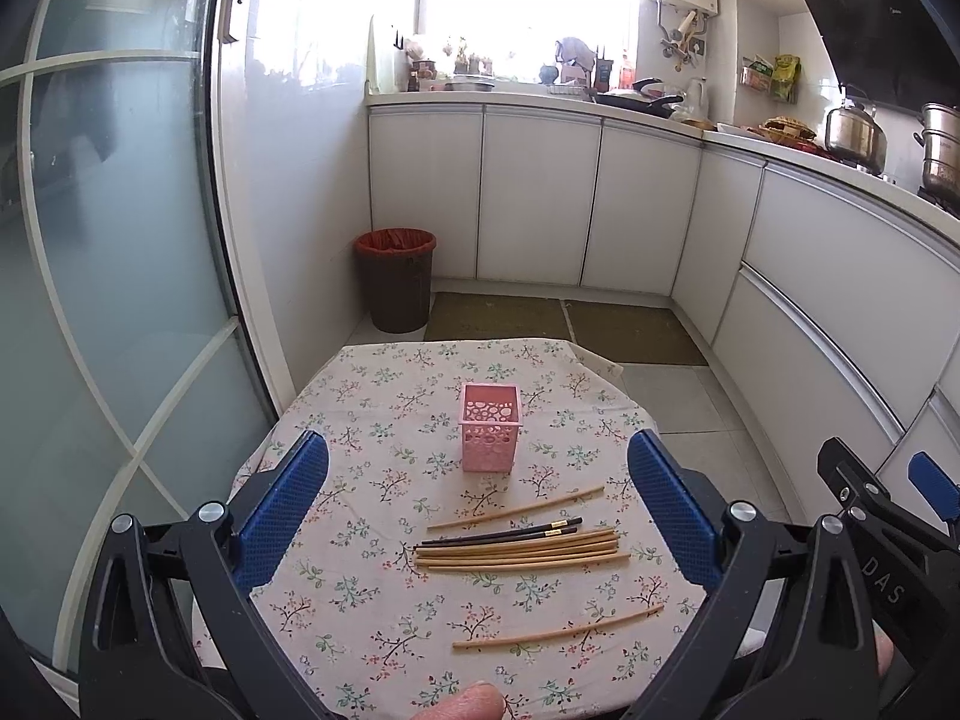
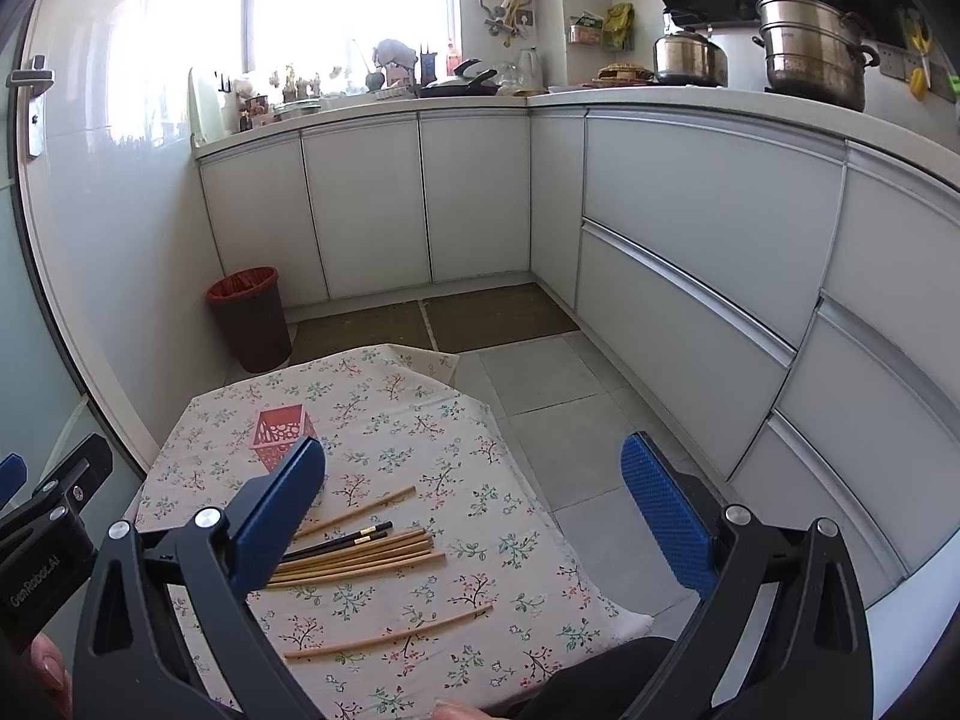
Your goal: Organize utensils
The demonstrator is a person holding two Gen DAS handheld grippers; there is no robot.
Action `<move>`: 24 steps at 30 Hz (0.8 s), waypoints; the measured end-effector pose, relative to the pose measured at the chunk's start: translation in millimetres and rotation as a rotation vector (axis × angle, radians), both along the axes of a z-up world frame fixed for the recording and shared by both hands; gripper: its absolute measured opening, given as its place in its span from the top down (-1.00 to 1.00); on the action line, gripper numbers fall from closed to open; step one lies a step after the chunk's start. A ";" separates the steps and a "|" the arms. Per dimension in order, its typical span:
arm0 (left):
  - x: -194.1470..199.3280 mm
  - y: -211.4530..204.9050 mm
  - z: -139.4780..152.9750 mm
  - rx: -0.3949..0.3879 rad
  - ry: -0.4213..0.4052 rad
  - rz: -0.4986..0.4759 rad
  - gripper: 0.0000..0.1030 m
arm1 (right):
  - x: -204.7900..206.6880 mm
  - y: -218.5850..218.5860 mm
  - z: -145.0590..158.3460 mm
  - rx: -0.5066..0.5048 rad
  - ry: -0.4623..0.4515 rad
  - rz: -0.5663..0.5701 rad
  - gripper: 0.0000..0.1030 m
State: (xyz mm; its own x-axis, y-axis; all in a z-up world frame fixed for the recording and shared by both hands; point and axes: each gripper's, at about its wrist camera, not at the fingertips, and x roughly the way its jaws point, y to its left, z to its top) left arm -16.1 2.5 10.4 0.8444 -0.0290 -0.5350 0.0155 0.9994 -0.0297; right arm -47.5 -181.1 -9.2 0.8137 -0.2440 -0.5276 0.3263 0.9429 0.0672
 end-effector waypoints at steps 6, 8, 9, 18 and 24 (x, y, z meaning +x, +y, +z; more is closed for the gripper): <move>-0.6 -1.3 -0.2 0.006 0.001 -0.005 -0.86 | -1.5 -0.5 1.2 0.005 -0.005 0.000 -0.87; -0.6 -1.4 0.0 0.005 -0.001 -0.004 -0.86 | -1.2 -0.1 1.0 0.006 -0.004 0.001 -0.87; -0.8 -1.6 -0.1 0.005 -0.001 -0.003 -0.86 | -1.5 -0.3 1.1 0.008 -0.004 0.001 -0.87; -1.6 -1.2 -0.9 0.008 0.003 -0.002 -0.86 | -3.1 -4.1 2.4 0.023 -0.001 0.006 -0.87; -1.9 -1.5 -1.4 0.010 0.002 -0.001 -0.86 | -3.2 -4.3 2.3 0.022 -0.001 0.009 -0.87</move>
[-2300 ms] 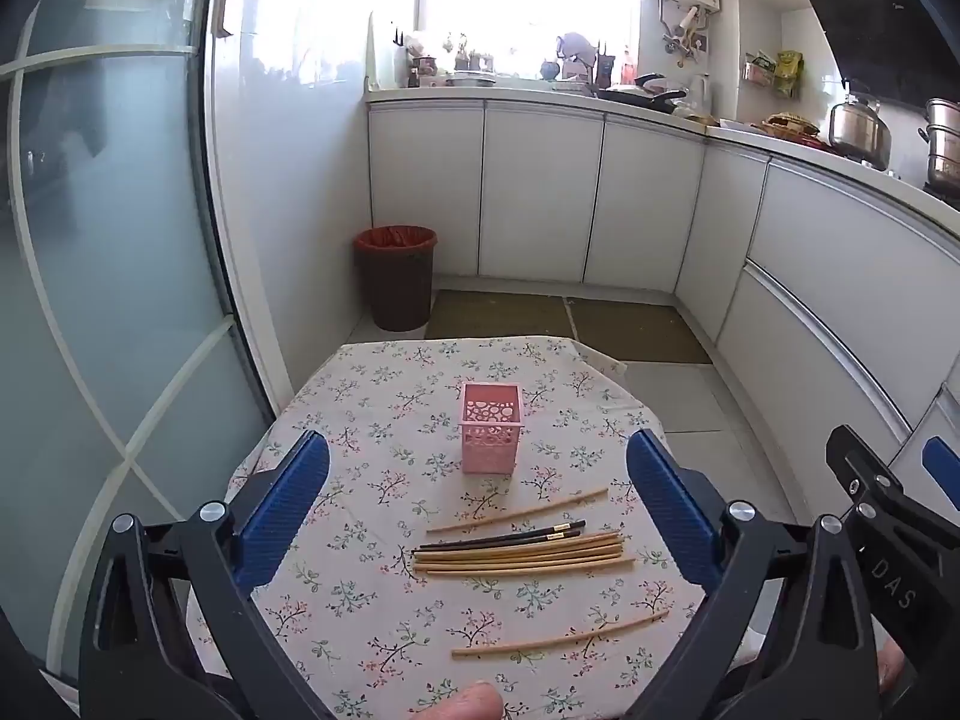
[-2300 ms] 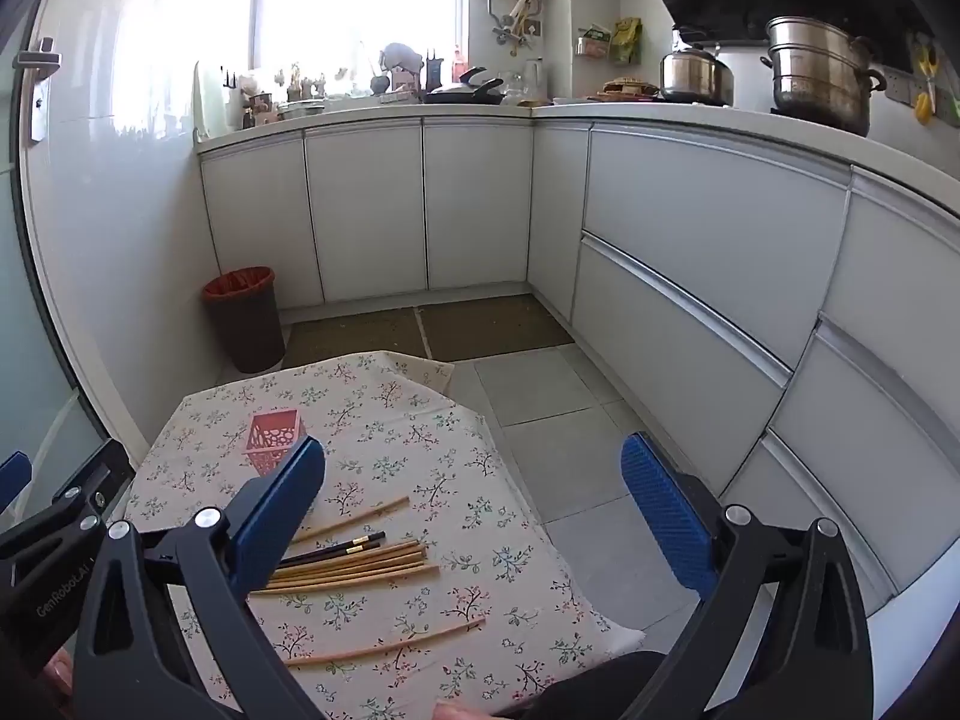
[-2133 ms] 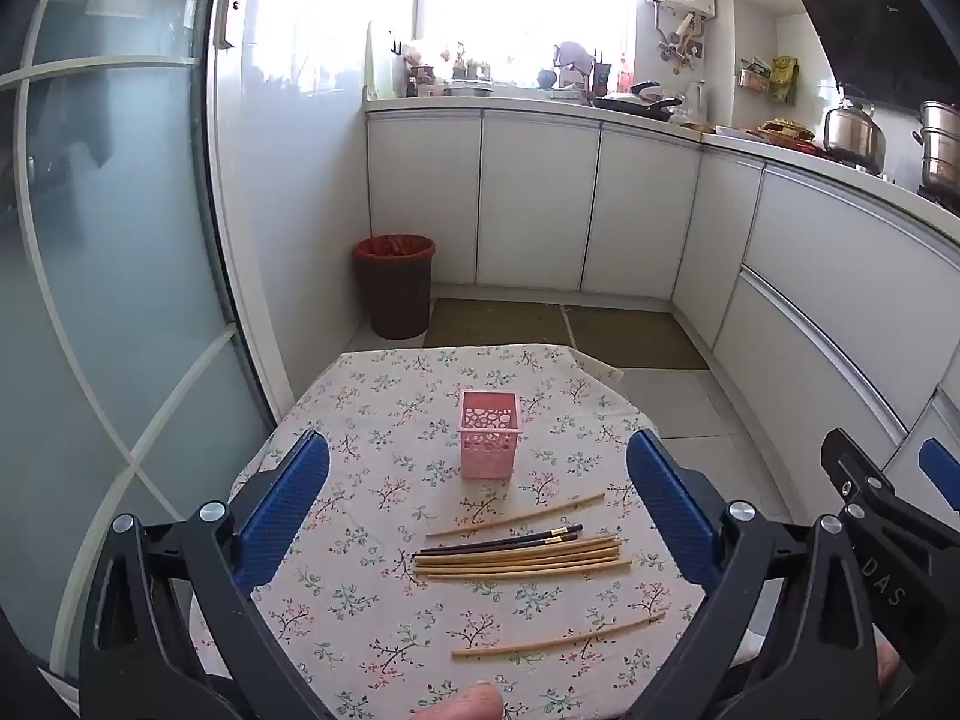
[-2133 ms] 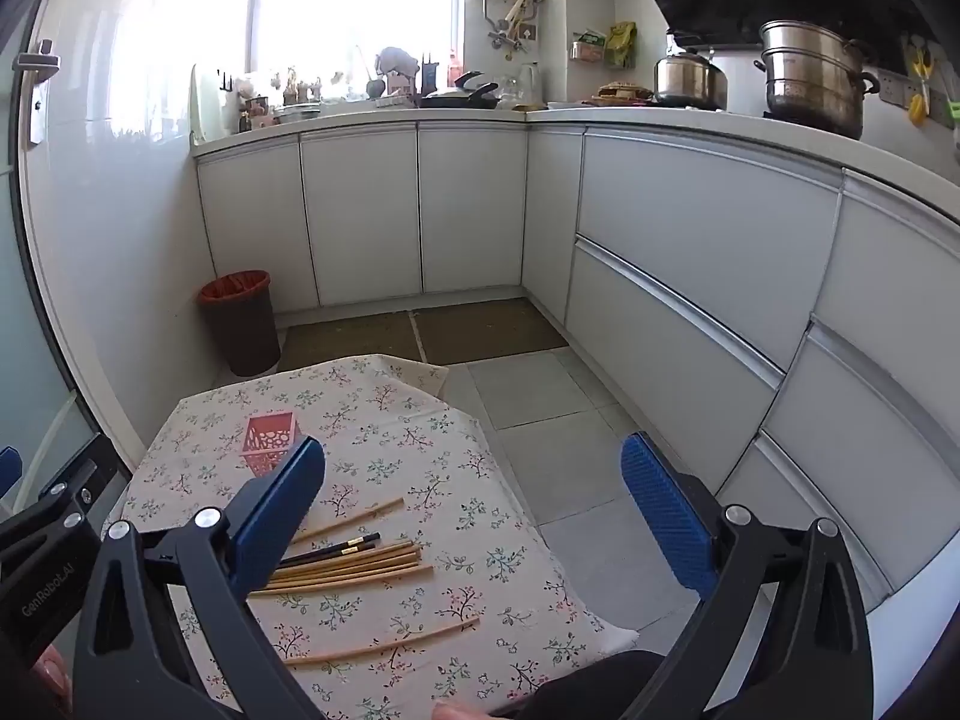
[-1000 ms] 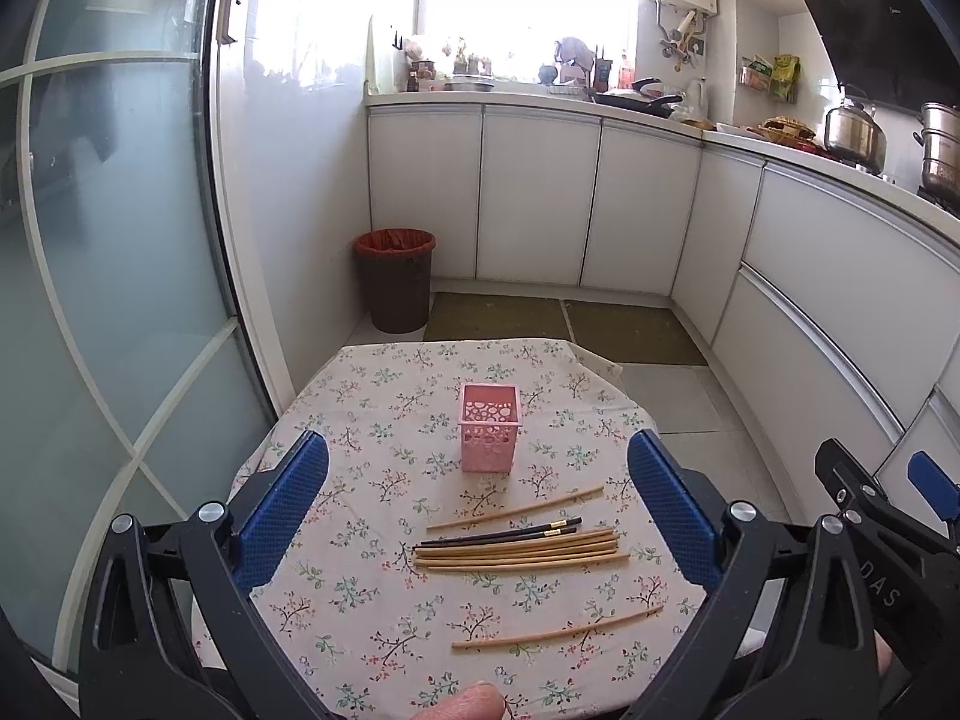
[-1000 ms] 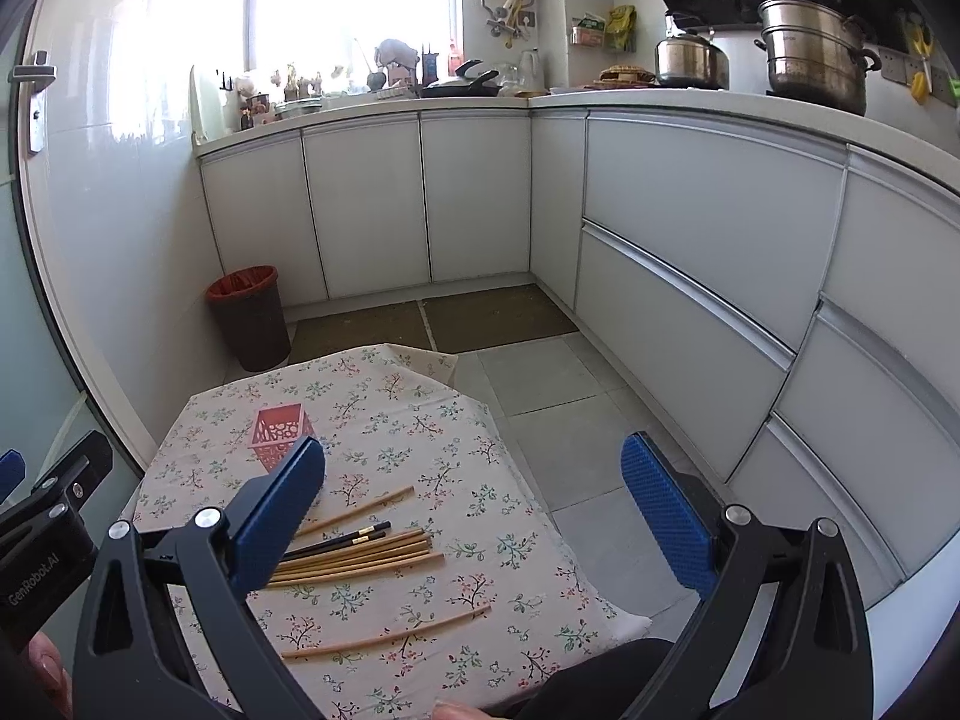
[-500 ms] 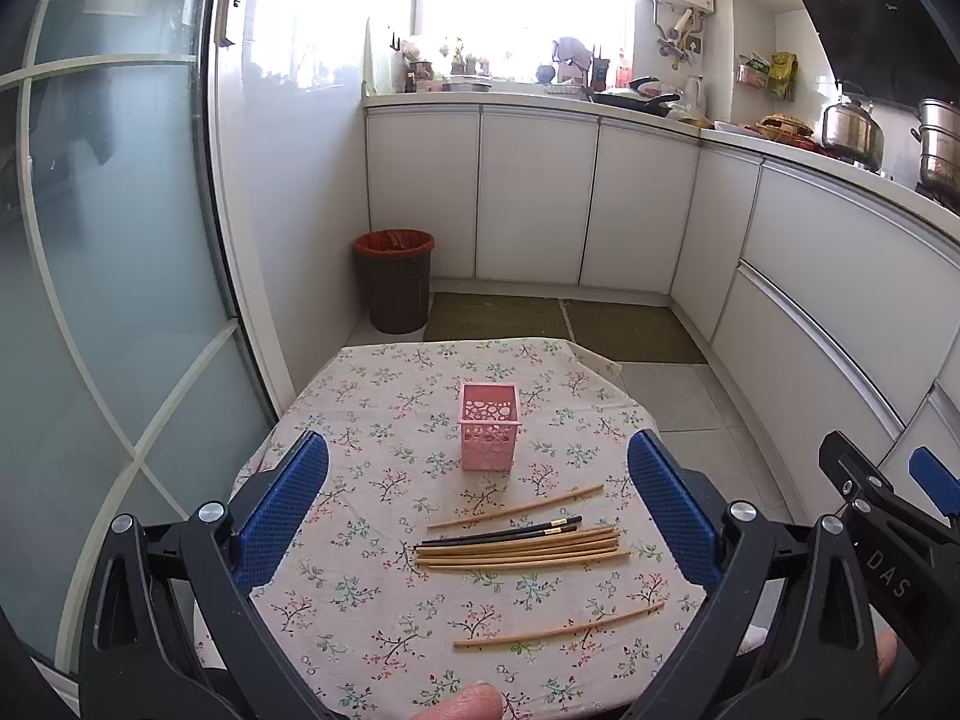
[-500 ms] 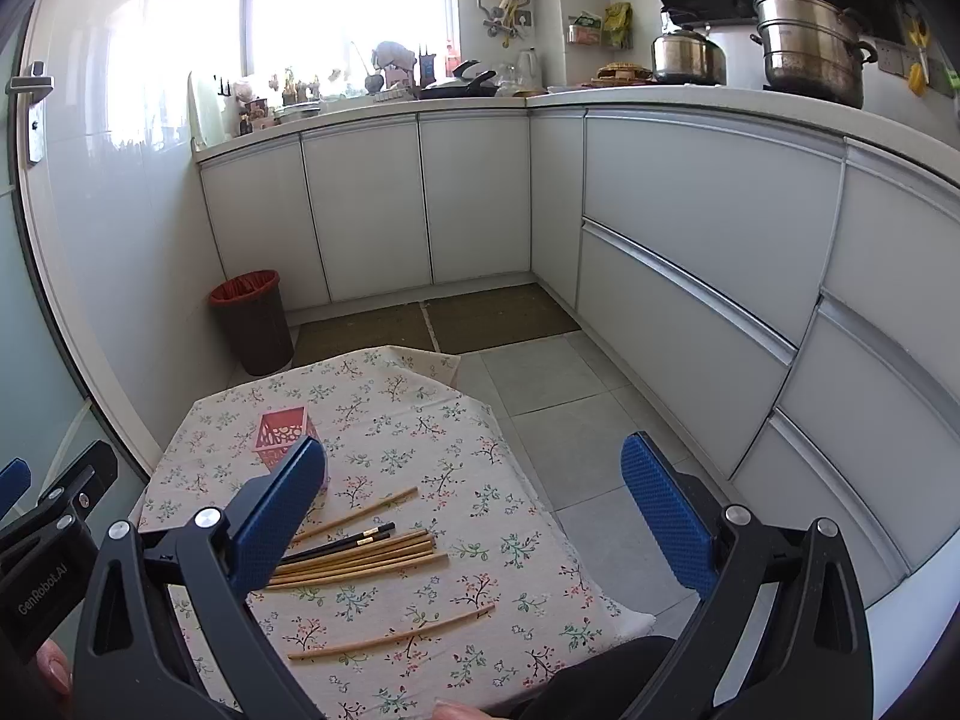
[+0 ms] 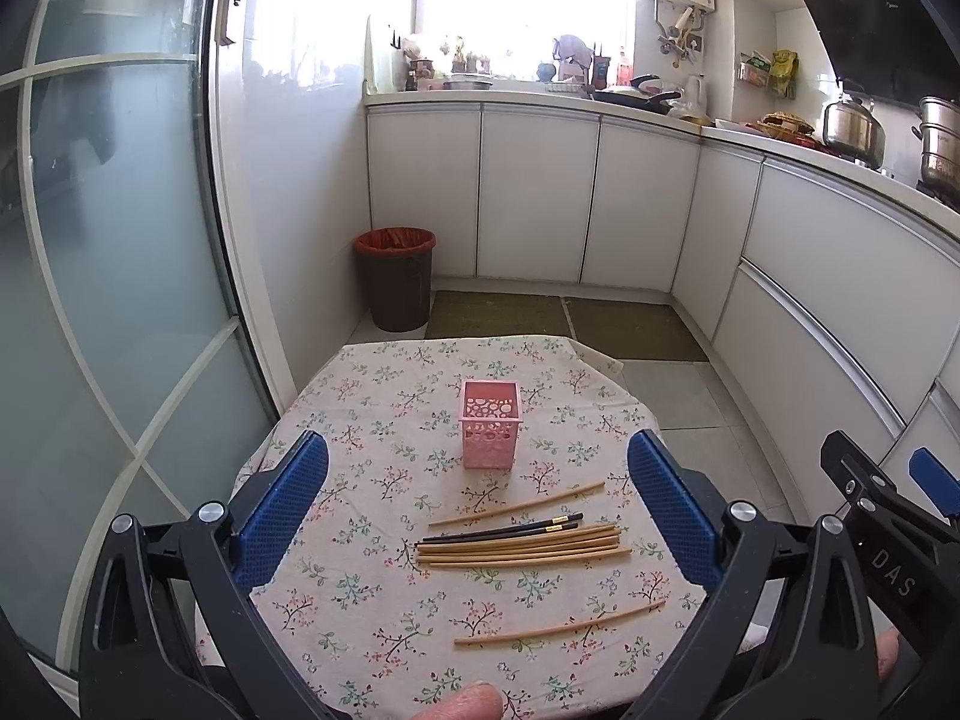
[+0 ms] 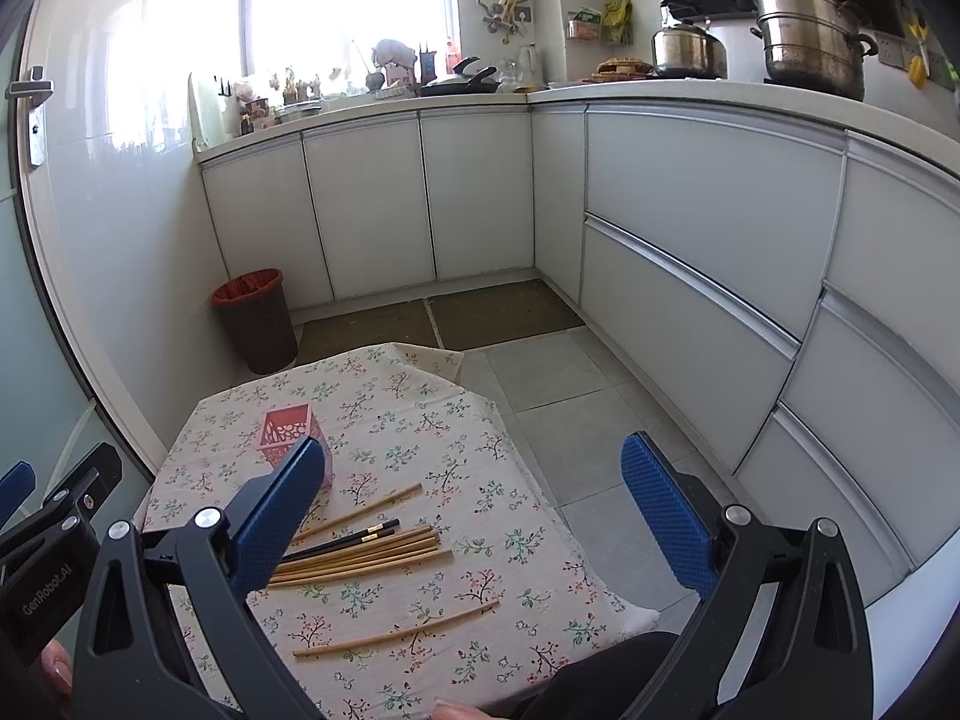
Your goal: Organize utensils
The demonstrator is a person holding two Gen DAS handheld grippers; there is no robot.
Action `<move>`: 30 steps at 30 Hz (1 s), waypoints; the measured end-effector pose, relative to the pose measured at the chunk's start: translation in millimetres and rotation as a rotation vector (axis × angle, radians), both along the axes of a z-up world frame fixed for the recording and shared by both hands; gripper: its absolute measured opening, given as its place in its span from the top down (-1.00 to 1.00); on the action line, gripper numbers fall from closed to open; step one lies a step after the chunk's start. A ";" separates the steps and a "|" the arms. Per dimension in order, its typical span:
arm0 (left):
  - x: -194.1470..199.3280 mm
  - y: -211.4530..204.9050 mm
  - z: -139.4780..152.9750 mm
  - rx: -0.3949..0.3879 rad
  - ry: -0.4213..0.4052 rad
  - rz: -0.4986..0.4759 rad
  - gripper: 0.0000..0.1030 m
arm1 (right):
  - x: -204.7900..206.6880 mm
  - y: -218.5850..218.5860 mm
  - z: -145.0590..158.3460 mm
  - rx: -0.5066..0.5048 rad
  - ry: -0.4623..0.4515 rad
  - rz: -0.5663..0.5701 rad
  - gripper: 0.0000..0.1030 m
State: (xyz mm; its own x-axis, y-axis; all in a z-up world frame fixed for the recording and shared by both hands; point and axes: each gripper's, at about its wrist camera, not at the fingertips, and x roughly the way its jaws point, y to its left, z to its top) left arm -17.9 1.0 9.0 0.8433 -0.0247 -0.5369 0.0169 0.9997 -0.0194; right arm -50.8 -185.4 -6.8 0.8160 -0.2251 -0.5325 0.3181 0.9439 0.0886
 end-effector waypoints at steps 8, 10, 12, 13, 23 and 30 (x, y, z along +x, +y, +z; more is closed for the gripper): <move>-0.6 -0.4 -0.4 0.001 0.000 0.000 -0.86 | -1.7 0.2 0.7 -0.001 -0.004 0.001 -0.87; 0.0 -0.3 -0.1 0.000 0.002 0.000 -0.86 | -1.7 0.0 0.6 0.000 -0.003 0.002 -0.87; -0.3 -0.1 -0.7 0.001 0.003 0.000 -0.86 | -1.9 0.0 0.5 0.000 -0.001 0.003 -0.87; -0.2 0.0 -0.7 0.002 0.003 0.000 -0.86 | -1.8 0.0 0.8 0.000 -0.001 0.003 -0.87; -1.0 -1.3 -2.2 0.008 0.008 0.001 -0.86 | -2.0 0.7 0.3 0.002 0.002 0.003 -0.87; 1.1 -3.8 -3.6 0.013 0.017 0.000 -0.86 | 0.5 0.5 -1.8 0.001 0.011 0.003 -0.87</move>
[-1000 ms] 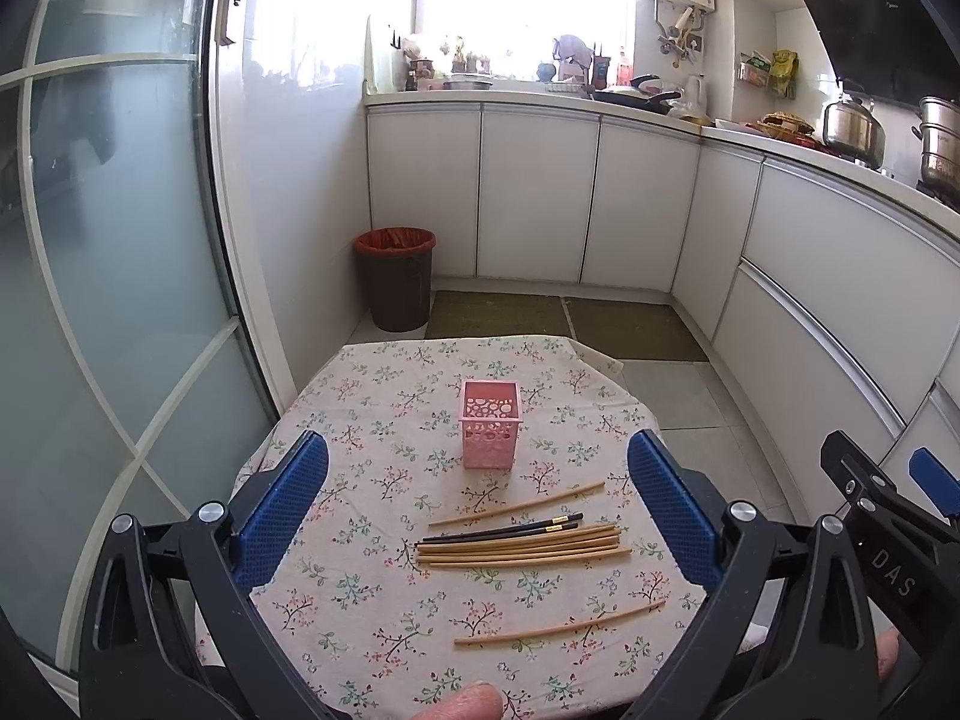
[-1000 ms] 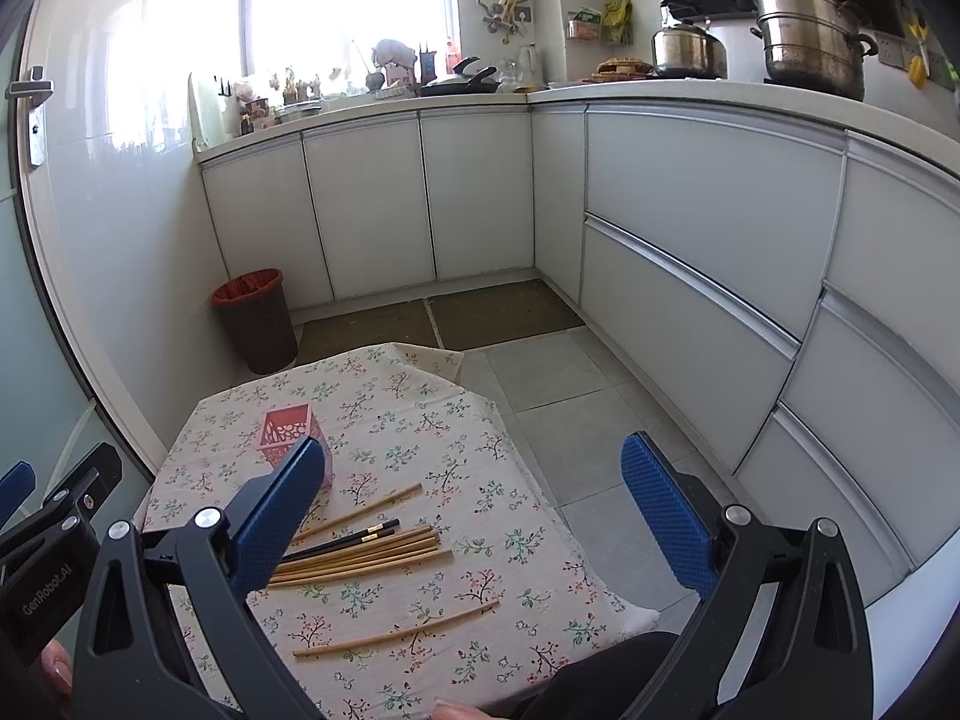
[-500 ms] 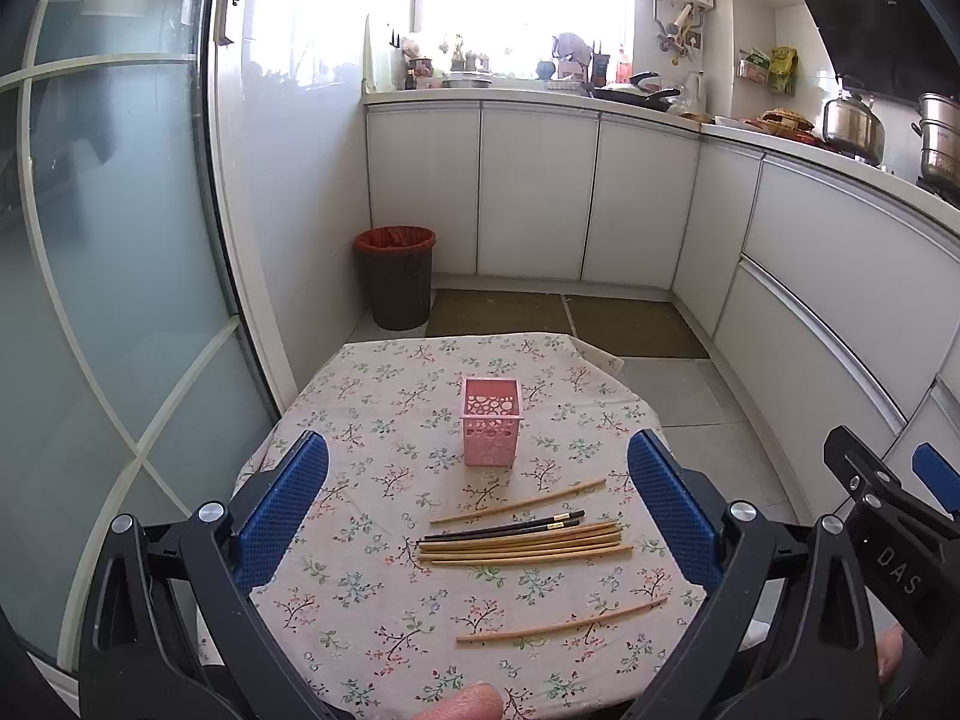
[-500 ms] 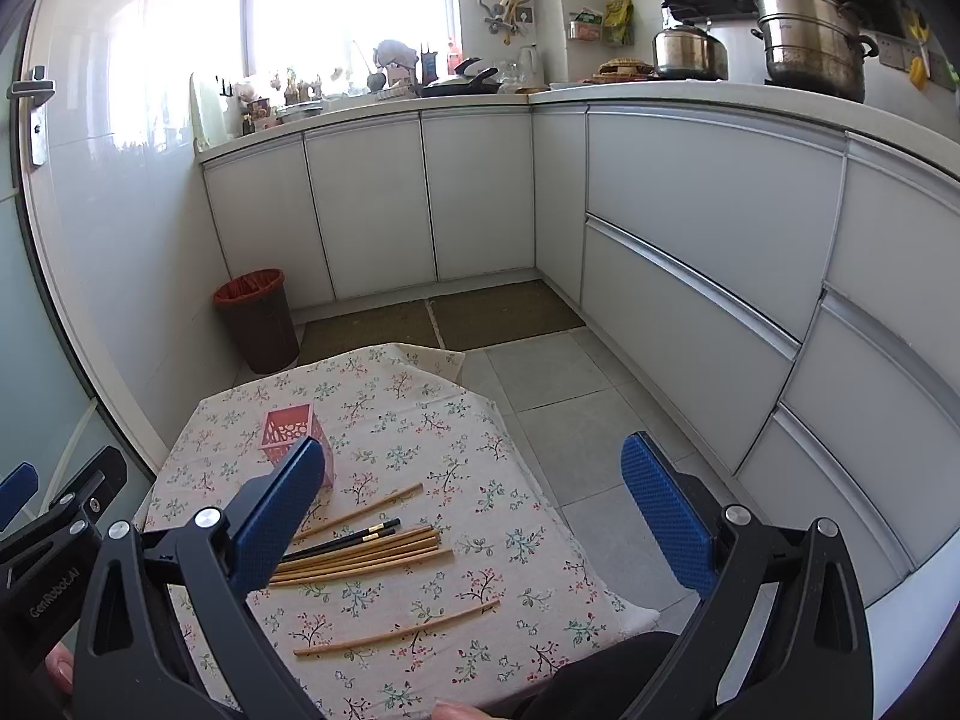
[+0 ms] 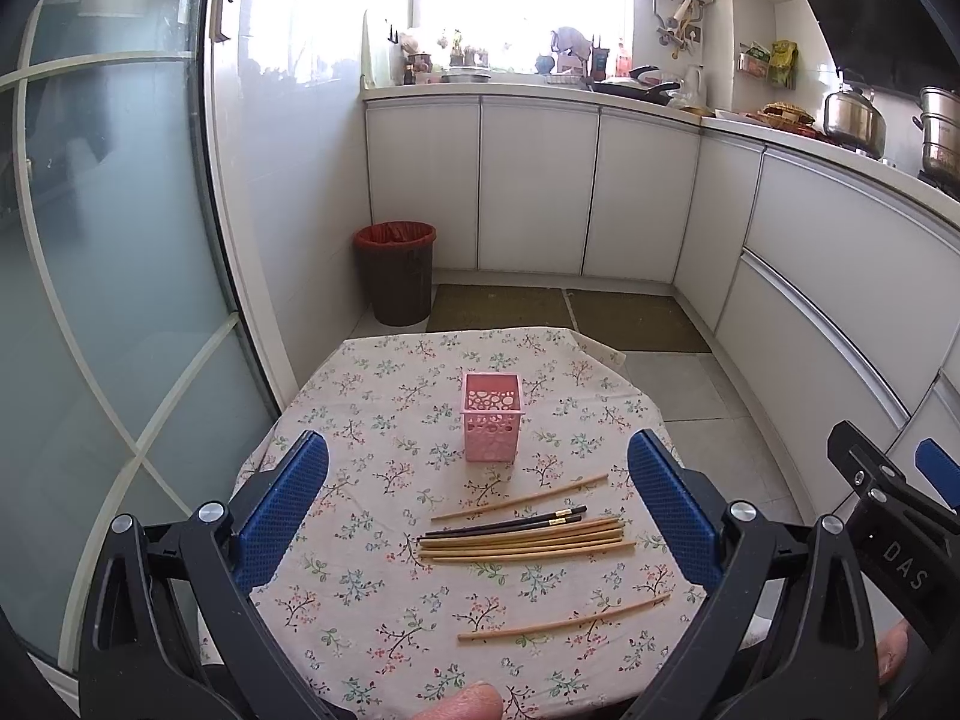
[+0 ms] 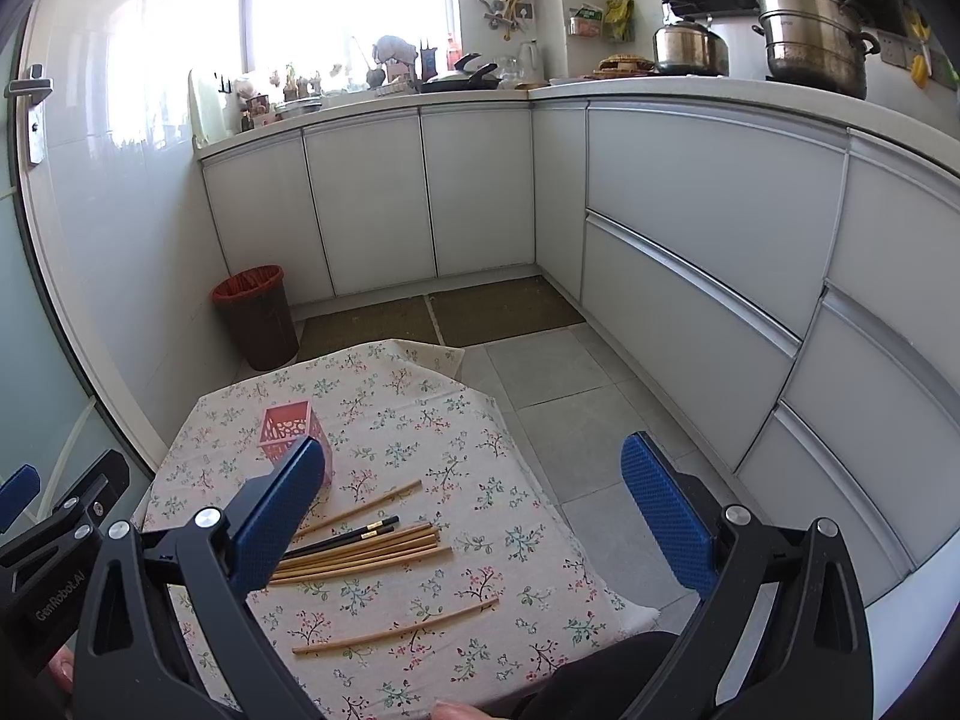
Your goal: Organize utensils
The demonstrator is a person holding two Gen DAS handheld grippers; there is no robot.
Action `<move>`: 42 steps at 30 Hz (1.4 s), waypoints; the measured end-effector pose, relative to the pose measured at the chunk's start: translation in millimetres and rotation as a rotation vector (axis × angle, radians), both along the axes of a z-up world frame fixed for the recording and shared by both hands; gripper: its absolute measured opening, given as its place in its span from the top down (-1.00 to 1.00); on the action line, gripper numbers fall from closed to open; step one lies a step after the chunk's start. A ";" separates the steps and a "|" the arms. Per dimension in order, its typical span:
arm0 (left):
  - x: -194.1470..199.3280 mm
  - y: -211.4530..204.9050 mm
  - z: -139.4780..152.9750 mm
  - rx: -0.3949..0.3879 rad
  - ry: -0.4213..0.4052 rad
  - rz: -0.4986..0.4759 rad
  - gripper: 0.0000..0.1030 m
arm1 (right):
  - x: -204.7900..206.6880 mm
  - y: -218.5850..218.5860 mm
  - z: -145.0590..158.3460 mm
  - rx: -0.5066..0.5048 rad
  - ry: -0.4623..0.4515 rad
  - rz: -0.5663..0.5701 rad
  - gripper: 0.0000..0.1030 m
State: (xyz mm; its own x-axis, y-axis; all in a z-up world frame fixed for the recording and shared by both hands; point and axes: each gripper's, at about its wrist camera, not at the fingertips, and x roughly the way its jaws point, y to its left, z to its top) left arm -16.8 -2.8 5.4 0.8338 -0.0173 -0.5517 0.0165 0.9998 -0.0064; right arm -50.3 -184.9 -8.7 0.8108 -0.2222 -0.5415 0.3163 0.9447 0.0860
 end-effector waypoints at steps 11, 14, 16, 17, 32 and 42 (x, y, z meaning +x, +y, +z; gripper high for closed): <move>68.4 -18.0 -35.5 0.015 0.172 -0.105 -0.86 | 53.1 -38.2 -52.5 0.191 0.188 -0.011 -0.87; 113.8 -35.9 -64.6 0.010 0.319 -0.261 -0.86 | 79.3 -68.9 -96.4 0.374 0.278 -0.016 -0.87; 143.2 -50.9 -88.4 0.003 0.417 -0.352 -0.86 | 92.4 -86.9 -128.2 0.468 0.329 -0.035 -0.87; 158.5 -57.9 -100.7 0.005 0.458 -0.373 -0.86 | 99.9 -94.4 -145.3 0.500 0.364 -0.041 -0.87; 281.3 -143.0 -257.7 0.160 0.867 -0.562 -0.54 | 135.9 -141.0 -257.1 0.693 0.553 -0.123 -0.87; 280.1 -151.7 -287.3 0.273 0.850 -0.665 -0.02 | 141.8 -137.0 -266.2 0.709 0.591 -0.113 -0.87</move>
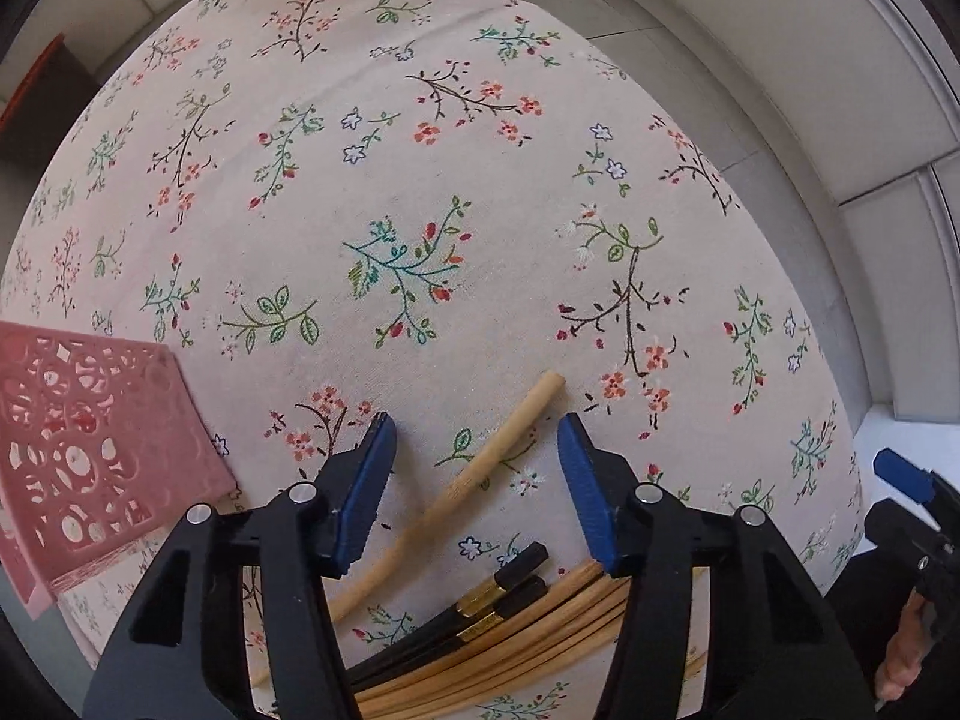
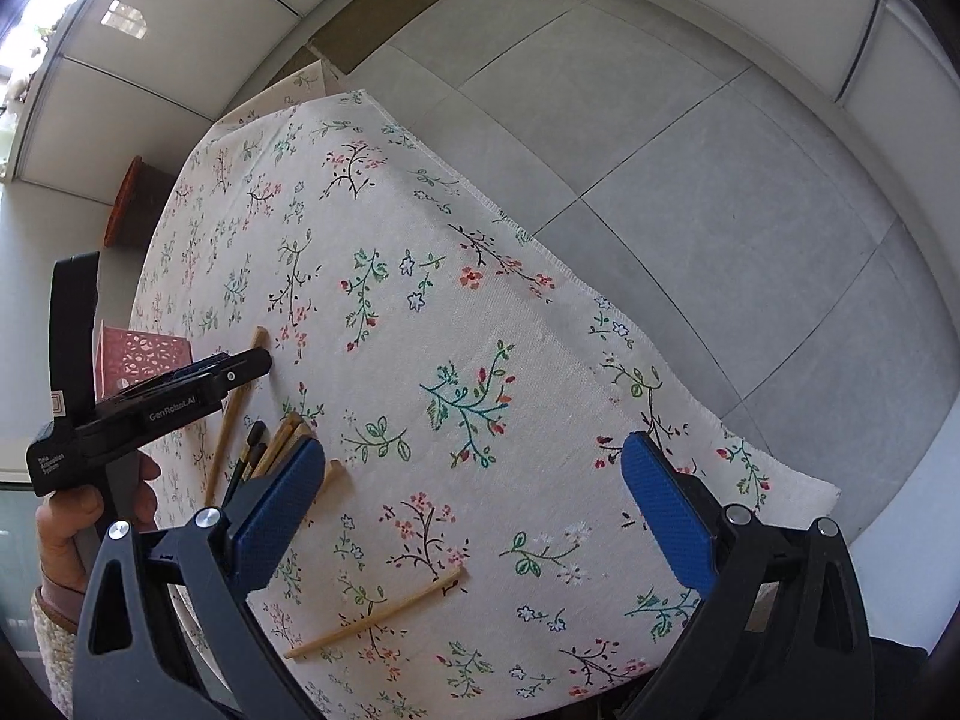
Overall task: Organize utensils
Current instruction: 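Lower the left tool and grasp a wooden chopstick while the right tool grasps another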
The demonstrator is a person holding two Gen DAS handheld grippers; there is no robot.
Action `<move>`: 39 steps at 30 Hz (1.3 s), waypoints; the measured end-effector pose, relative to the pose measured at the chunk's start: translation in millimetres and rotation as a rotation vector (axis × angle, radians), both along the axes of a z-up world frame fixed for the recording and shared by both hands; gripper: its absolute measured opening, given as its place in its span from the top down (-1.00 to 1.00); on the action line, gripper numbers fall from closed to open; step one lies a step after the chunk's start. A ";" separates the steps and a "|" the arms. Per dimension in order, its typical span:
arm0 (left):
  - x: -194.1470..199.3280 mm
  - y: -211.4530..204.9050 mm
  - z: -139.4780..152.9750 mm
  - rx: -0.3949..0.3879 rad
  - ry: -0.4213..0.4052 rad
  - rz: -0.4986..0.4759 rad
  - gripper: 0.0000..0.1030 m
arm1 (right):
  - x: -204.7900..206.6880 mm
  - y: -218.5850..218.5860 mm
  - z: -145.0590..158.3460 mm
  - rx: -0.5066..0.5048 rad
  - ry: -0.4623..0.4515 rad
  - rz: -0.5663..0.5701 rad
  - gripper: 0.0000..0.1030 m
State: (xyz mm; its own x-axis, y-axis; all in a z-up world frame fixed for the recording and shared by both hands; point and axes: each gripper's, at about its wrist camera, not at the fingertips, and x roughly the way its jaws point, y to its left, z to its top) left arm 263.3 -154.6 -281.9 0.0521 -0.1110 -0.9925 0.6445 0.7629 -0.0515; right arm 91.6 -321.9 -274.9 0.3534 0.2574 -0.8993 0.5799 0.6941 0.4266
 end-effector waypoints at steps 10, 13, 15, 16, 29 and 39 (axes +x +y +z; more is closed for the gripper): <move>-41.5 13.9 2.9 0.021 -0.148 -0.072 0.82 | -12.2 14.6 -0.5 -0.009 0.064 -0.010 -0.87; -63.6 34.6 13.9 -0.023 -0.270 -0.050 0.88 | -18.6 22.2 0.5 0.005 0.093 -0.033 -0.85; -77.7 53.6 33.7 -0.064 -0.344 -0.037 0.88 | -23.2 28.6 -1.5 0.038 0.120 -0.051 -0.80; -87.1 64.6 48.2 -0.094 -0.382 -0.031 0.88 | -25.6 32.7 -2.6 0.055 0.137 -0.058 -0.78; -168.2 180.4 203.2 -0.398 -0.761 0.116 0.88 | -5.8 90.8 6.2 0.011 0.162 -0.086 -0.15; -187.9 220.1 238.2 -0.494 -0.829 0.211 0.88 | 55.7 96.0 -6.3 -0.007 0.100 -0.049 0.11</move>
